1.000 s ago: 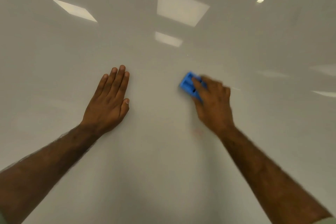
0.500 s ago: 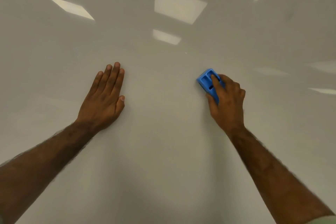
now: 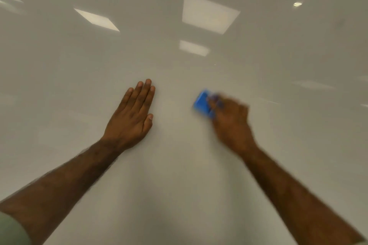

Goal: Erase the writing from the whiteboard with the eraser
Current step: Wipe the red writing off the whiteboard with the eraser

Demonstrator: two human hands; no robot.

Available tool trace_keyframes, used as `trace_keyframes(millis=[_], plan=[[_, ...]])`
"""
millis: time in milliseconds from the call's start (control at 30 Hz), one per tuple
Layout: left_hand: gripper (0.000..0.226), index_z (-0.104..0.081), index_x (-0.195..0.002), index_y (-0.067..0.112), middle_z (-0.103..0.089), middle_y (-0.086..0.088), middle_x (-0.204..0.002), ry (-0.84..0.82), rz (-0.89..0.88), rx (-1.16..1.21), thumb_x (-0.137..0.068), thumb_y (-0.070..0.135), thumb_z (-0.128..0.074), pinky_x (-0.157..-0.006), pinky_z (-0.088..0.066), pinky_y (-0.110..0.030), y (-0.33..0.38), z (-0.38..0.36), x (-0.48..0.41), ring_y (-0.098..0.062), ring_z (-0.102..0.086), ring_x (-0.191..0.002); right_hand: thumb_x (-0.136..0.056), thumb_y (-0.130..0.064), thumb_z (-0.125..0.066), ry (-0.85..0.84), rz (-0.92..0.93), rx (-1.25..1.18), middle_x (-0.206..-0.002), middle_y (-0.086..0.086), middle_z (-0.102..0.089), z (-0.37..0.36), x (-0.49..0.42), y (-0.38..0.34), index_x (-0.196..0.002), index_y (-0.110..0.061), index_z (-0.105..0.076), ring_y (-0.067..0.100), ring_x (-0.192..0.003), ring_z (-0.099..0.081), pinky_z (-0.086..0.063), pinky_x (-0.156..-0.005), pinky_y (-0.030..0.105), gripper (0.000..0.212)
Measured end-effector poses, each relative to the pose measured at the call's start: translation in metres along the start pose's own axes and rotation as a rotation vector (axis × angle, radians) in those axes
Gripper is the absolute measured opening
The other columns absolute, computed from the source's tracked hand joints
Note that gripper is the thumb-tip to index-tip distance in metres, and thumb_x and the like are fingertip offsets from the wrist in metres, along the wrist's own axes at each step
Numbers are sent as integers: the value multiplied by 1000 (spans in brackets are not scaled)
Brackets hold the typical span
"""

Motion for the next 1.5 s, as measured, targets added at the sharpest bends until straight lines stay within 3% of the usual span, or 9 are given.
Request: trace_keyframes(millis=[200, 333, 500, 633, 733, 867, 1200, 1367, 1500], plan=[[70, -4, -167, 8, 0, -9, -177, -43, 46, -27, -105, 30, -26, -134, -3, -41, -66, 14, 23, -24, -1, -164, -94, -27, -55, 97, -249, 8, -143, 19, -45, 9, -87, 24, -147, -13, -42, 39, -118, -44, -36, -90, 49, 57], [69, -4, -167, 8, 1, -9, -177, -57, 110, -24, -105, 31, -25, -134, -3, -41, -112, 23, 41, -24, 0, -164, -83, -7, -68, -18, 74, -34, -133, 26, -51, -32, 4, -115, -142, -4, -48, 43, -103, -57, -44, -82, 52, 63], [69, -7, -167, 6, -3, -11, -176, -73, 78, -31, -106, 31, -25, -134, -4, -41, -144, 28, 54, -26, -3, -164, -97, -4, -40, -268, 567, -135, -151, 23, -37, -56, 79, -205, -149, -2, -39, 39, -122, -50, -36, -93, 53, 52], [69, -4, -167, 7, 0, -11, -177, -64, 83, -32, -106, 32, -25, -134, 0, -39, -166, 30, 51, -25, 0, -164, -81, -6, -74, -44, 258, -45, -134, 26, -56, -35, -62, -143, -138, -2, -55, 44, -102, -60, -47, -79, 52, 60], [69, -3, -167, 8, 2, -10, -177, -67, 102, -16, -106, 32, -25, -134, 1, -38, -180, 33, 52, -24, 2, -164, -88, -16, -66, 47, -107, -11, -149, 22, -42, -8, -167, -74, -147, -8, -43, 46, -114, -51, -41, -87, 54, 64], [69, -2, -167, 8, 3, -9, -177, -65, 71, -10, -106, 32, -23, -134, 1, -38, -188, 35, 54, -24, 3, -164, -91, -18, -60, 60, -116, 28, -153, 14, -39, -9, -189, -87, -152, -25, -37, 42, -113, -48, -39, -86, 50, 66], [68, -7, -167, 6, -3, -12, -176, -26, 36, 16, -106, 30, -25, -134, -4, -41, -204, 36, 54, -26, -3, -164, -107, -11, -35, -304, 746, -158, -157, 16, -34, -58, 10, -284, -141, -22, -50, 38, -119, -49, -44, -90, 48, 38], [68, -5, -167, 7, -2, -12, -176, -30, 49, 18, -106, 30, -24, -134, -6, -43, -210, 39, 55, -26, -2, -164, -95, -50, -56, -61, 190, 102, -130, 15, -59, -38, -163, -169, -134, -26, -54, 40, -112, -57, -46, -86, 43, 47], [67, -5, -167, 6, -3, -14, -176, -55, 52, 29, -107, 29, -25, -134, -8, -45, -220, 42, 61, -28, -3, -164, -95, -28, -48, 73, -180, -1, -151, 20, -38, -12, -232, -106, -147, -27, -43, 43, -126, -43, -35, -97, 52, 52]])
Point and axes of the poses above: each hand's wrist, its own x-axis away from the middle knuckle, its own z-axis out of the back of the hand, y = z × x, the point moved 4 cm from there along -x, towards the middle knuckle
